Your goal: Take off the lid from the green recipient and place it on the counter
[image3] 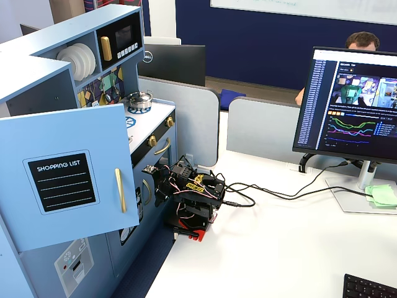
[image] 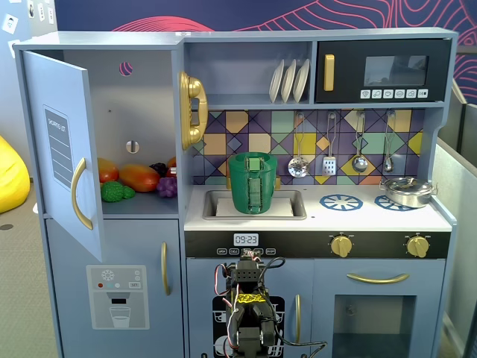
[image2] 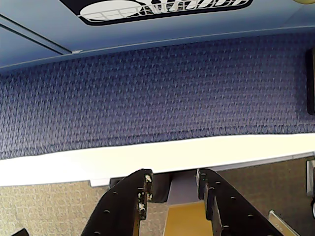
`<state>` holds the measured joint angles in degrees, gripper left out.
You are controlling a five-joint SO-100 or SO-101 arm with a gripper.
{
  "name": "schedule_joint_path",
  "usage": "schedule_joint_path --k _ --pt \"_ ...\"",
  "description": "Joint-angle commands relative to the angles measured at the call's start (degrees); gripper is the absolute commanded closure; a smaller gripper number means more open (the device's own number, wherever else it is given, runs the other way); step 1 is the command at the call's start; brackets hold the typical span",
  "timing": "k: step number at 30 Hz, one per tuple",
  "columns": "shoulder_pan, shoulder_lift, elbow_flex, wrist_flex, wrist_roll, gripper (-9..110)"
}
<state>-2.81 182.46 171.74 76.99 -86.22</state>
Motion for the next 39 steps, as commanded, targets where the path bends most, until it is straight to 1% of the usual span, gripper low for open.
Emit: schedule_joint_path --k 1,4,7,9,11,13,14,16,18,21,23,26,34,39 --pt "10.5 -0.4 -0.6 -11.9 -6.3 101" --pt "10.2 -0.4 -0.2 -6.9 -6.0 101" --pt "9.8 -0.4 -0.2 -5.1 -5.5 101" --pt "9.9 -0.4 -0.2 -5.8 -5.5 101" --pt "10.4 -1.8 -2.5 -10.4 -4.8 101" --pt "10.3 -7.8 -10.5 -17.4 -4.0 101" --pt "10.3 -11.7 -16.7 -19.0 -4.9 101" --pt "9.7 -18.9 -30.7 -22.1 -3.3 100" --pt "9.5 -24.4 -43.3 -26.6 -2.9 96" --pt "10.0 -29.4 -56.2 -36.0 -2.2 82" --pt "10.2 -31.2 -61.0 -40.9 -2.9 77" --pt "10.2 -32.9 -64.4 -45.3 -6.1 74" --pt "9.1 -35.2 -65.5 -46.6 -8.9 73" --pt "9.2 -39.9 -69.5 -46.6 -9.6 72"
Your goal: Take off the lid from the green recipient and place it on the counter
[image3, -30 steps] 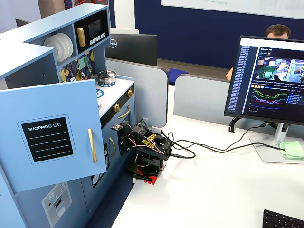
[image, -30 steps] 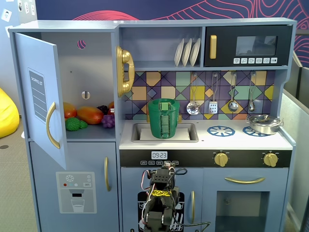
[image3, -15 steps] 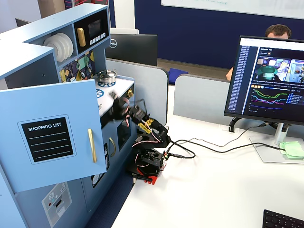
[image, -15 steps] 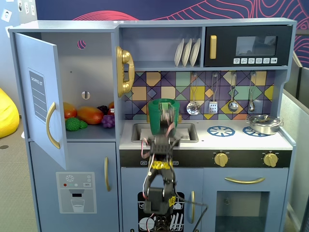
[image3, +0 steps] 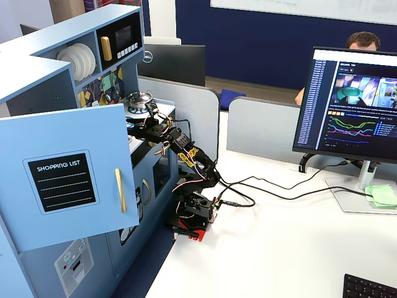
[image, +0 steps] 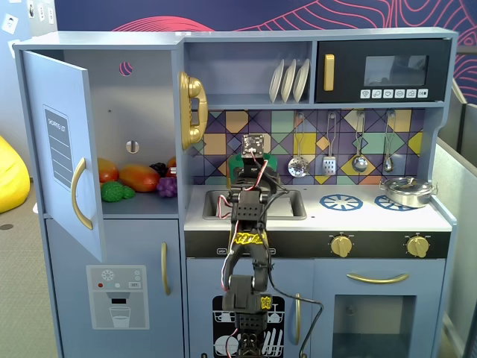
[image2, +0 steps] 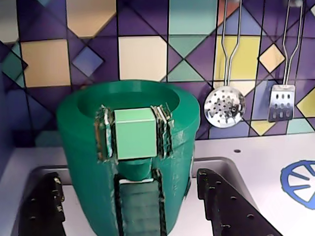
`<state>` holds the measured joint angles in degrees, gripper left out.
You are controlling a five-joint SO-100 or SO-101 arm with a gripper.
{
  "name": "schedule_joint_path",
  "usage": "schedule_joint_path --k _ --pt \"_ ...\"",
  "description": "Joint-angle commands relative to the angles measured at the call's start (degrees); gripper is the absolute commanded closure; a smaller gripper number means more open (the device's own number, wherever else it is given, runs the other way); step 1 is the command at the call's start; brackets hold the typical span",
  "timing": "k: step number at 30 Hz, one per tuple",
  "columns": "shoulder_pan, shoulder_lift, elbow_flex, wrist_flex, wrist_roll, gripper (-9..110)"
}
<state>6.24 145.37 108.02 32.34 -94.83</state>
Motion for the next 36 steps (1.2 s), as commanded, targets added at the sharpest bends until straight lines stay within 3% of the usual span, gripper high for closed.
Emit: schedule_joint_path --k 1,30,34,36 --pt "0.1 -4.0 -6.8 -1.9 -1.2 72" --pt "-1.7 -26.2 -23.4 -3.8 -3.6 75" --pt "-2.5 -27.5 -24.8 -3.8 -3.4 79" --pt "-2.8 -27.9 -25.3 -3.5 -4.0 87"
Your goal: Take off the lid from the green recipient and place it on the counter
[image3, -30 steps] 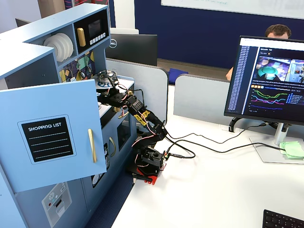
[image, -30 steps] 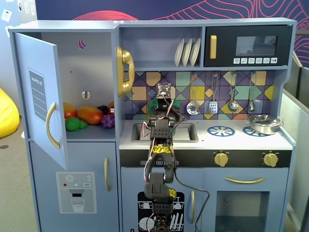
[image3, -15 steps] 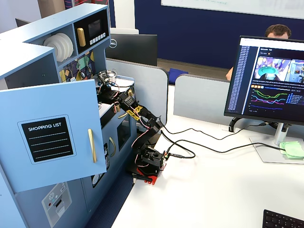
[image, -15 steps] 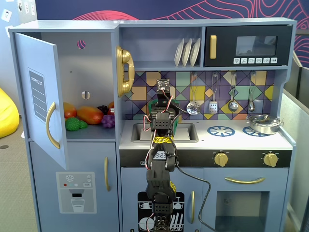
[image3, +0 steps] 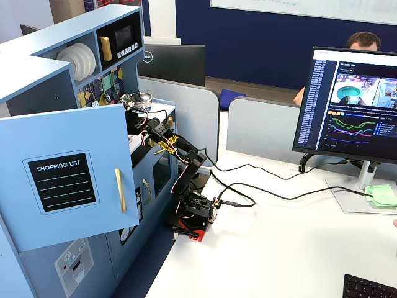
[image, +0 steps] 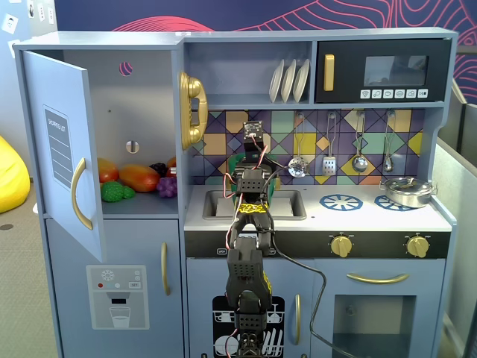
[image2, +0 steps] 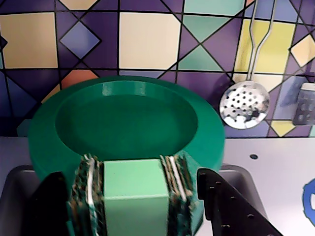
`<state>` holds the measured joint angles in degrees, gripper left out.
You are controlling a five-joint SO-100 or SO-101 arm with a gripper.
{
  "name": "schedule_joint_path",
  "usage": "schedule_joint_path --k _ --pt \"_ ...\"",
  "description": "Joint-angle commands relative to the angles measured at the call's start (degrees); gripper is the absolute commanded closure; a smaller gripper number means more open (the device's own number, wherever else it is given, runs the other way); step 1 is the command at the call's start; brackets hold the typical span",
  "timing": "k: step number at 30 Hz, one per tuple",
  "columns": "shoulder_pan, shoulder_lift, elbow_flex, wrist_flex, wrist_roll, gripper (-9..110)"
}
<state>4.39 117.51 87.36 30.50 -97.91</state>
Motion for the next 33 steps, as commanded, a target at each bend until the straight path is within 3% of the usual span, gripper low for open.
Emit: schedule_joint_path --k 1,3,14,20,33 --pt "-1.2 -0.2 -4.9 -1.3 -1.1 92" --pt "-1.6 -0.3 -5.4 0.4 -2.4 101" --pt "-4.5 4.5 -2.0 -4.1 -0.3 102" --pt "-3.2 4.4 -8.3 -2.1 -2.5 102" --pt "16.3 7.7 -13.2 4.1 0.1 101"
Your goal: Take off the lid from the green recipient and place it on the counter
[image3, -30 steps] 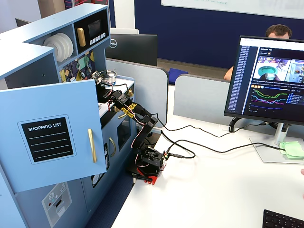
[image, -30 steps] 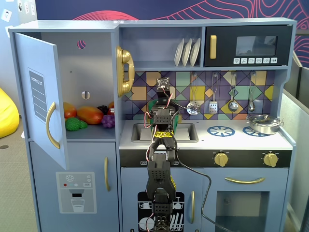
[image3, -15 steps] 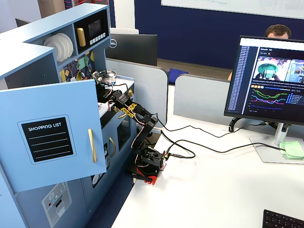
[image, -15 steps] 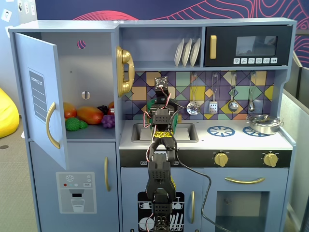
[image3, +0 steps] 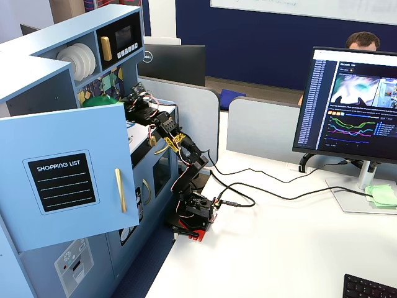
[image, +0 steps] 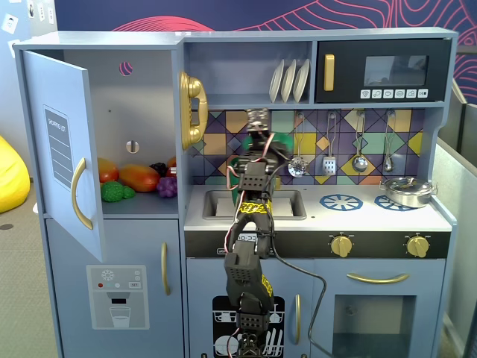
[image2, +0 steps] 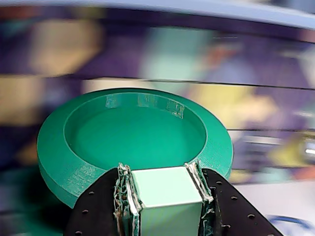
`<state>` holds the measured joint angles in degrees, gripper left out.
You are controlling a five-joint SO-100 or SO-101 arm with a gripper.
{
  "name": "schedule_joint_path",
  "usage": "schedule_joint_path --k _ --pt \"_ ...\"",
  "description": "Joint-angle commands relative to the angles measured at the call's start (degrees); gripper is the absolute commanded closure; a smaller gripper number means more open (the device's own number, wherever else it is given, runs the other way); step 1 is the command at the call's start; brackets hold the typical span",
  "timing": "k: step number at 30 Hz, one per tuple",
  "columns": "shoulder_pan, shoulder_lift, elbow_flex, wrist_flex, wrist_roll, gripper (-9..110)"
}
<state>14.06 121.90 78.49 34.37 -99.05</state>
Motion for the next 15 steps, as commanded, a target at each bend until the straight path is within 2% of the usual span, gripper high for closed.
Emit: schedule_joint_path --k 1,6,15 --pt "8.6 3.2 -4.2 0.3 1.1 101" --pt "17.3 0.4 -3.5 -0.7 2.7 101" --pt "19.3 1.1 10.7 -8.3 1.8 101"
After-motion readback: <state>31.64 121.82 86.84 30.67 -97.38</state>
